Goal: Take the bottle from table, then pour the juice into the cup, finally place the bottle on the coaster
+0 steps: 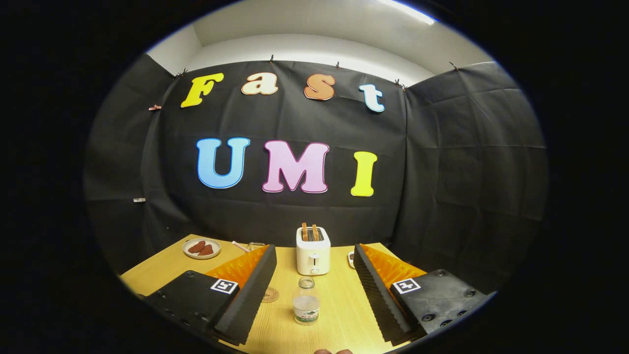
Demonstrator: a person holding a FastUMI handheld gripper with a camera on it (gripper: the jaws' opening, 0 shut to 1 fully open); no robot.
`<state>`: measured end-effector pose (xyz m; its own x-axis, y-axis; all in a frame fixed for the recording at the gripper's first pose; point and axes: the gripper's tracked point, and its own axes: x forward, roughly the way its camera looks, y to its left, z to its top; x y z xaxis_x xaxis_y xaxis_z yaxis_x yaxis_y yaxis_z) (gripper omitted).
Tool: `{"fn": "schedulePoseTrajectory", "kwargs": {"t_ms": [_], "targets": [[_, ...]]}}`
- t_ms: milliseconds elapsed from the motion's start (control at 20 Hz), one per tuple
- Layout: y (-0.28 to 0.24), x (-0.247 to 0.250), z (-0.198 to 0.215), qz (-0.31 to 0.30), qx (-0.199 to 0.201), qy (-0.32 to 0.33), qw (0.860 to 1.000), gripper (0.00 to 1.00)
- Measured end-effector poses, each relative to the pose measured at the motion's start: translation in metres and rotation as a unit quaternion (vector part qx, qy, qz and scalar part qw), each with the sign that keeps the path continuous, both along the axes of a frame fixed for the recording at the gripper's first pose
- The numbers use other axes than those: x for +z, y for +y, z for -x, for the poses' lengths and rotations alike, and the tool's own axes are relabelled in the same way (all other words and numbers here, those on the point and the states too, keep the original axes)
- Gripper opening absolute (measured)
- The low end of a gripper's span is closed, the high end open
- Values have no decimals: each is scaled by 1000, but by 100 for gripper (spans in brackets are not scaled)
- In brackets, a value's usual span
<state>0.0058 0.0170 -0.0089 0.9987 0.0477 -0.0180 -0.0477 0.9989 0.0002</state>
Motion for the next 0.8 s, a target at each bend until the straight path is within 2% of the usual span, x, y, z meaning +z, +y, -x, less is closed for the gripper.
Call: {"fn": "schedulePoseTrajectory", "kwargs": {"t_ms": [350, 800], "targets": [[5, -15, -5, 4, 13, 22, 1000, 98], [18, -39, -17, 13, 100, 37, 994, 98]]}}
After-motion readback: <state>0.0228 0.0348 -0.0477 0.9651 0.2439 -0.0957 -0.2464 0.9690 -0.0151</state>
